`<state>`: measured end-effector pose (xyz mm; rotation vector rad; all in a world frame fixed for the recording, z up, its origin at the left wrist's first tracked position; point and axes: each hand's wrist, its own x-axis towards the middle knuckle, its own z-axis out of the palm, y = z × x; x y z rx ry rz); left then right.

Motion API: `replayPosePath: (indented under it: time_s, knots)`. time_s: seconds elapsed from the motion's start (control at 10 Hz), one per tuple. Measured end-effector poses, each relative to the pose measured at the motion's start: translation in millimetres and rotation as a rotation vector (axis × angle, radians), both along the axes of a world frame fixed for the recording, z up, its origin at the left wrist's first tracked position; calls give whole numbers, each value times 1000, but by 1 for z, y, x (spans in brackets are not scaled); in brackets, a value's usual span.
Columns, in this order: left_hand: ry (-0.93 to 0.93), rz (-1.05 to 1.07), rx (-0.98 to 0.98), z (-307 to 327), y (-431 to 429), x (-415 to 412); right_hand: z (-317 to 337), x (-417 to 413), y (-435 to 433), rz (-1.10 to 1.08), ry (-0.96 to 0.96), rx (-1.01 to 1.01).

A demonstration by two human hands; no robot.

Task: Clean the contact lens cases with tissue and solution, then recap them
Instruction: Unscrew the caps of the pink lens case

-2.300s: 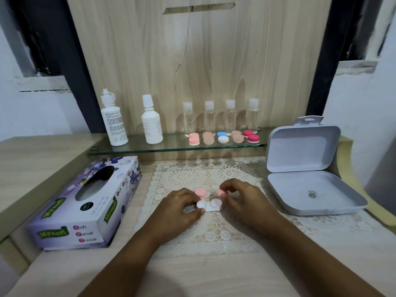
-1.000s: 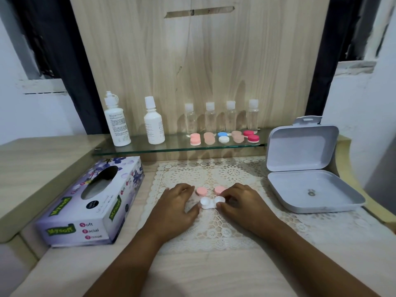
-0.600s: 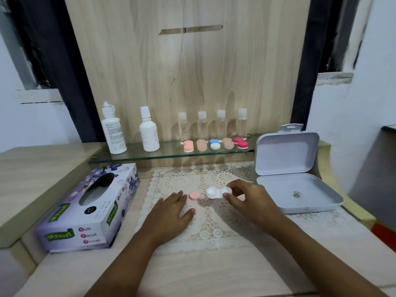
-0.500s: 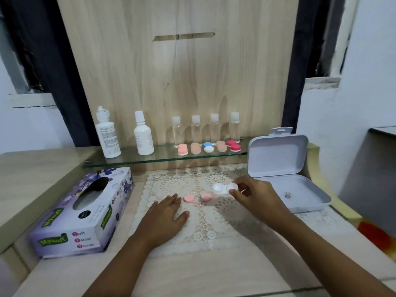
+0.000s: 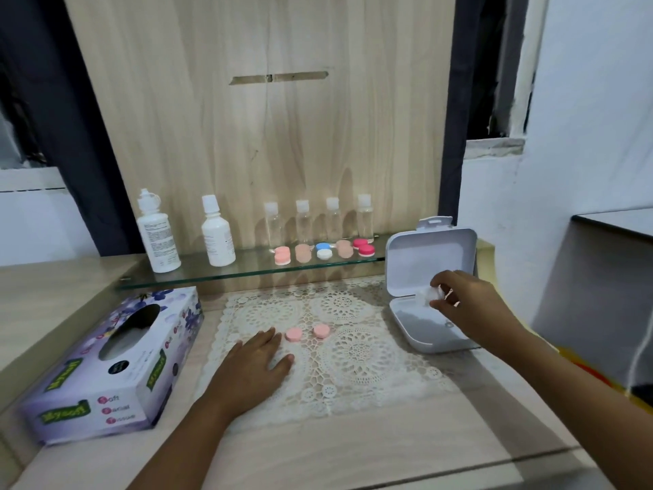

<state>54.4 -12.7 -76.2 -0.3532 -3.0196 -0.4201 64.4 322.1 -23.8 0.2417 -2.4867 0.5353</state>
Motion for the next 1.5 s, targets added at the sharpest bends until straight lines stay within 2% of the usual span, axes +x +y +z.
replayPosePath:
  time_s: [0.1, 0.2, 0.3, 0.4, 0.6, 0.8, 0.9, 1.0, 1.1, 1.2, 1.4, 1.5]
  knots:
    - [-1, 0, 11, -1, 0, 0, -2, -8, 7, 109, 48, 396]
    - [8, -1, 20, -2, -1, -1, -9, -17, 13, 138, 15, 695]
    - [7, -1, 17, -2, -1, -2, -13, -21, 17, 142, 28, 824]
    - [4, -1, 16, -2, -1, -2, -15, -23, 17, 127, 58, 807]
    - [5, -4, 17, -2, -1, -2, -15, -26, 12, 150, 117, 642]
    - [2, -3, 10, -1, -1, -2, 4, -14, -36, 223, 306, 186]
    - [3, -6, 9, -1, -1, -1, 0, -12, -68, 246, 251, -102]
    - [3, -5, 10, -1, -1, -1, -9, -8, -97, 246, 83, -305]
    - [2, 0, 16, 0, -1, -1, -25, -8, -114, 223, -65, -366]
    - [-4, 0, 16, 1, -2, -1, -40, -8, -125, 183, -164, -334]
    - [-37, -3, 179, 3, -2, -5, -50, -5, -129, 228, -175, -172]
    - [24, -8, 256, 5, -3, -6, -56, -6, -130, 248, -160, -95]
